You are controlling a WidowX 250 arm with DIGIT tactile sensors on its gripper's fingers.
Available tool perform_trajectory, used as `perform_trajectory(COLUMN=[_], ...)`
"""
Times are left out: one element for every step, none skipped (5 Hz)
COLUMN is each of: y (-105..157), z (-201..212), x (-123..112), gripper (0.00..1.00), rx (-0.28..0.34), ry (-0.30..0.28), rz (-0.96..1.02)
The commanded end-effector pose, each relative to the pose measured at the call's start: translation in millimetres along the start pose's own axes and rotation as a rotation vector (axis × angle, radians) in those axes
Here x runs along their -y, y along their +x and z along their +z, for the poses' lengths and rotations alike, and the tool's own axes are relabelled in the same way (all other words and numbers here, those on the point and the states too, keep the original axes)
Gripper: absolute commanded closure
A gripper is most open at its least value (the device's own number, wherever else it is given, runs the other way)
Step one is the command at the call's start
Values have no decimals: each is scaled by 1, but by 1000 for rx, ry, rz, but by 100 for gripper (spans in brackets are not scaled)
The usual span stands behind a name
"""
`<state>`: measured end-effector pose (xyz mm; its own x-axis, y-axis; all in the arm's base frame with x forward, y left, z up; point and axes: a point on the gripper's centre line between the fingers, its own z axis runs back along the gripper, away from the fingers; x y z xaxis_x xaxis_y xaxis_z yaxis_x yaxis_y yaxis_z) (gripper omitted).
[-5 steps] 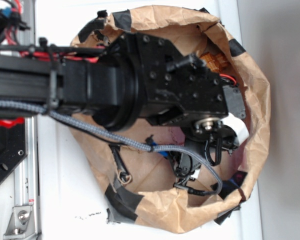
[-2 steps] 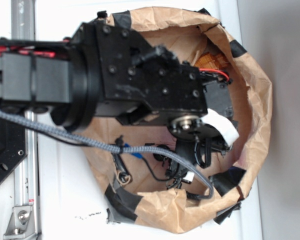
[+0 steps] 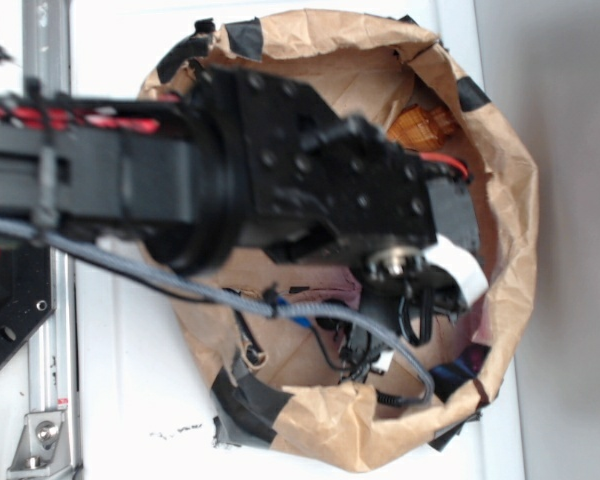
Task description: Grab the yellow duck.
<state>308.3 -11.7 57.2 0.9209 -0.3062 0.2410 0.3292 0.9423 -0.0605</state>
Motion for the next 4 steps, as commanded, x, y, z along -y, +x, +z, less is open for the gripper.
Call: perform_trajectory(y=[13, 9, 0, -8], z=[2, -6, -13, -18], x=[14, 11, 2, -2], gripper=[0, 0, 0, 0], rx=[37, 10, -14, -37], ry=[19, 38, 45, 47], rz=[-54, -43, -20, -6])
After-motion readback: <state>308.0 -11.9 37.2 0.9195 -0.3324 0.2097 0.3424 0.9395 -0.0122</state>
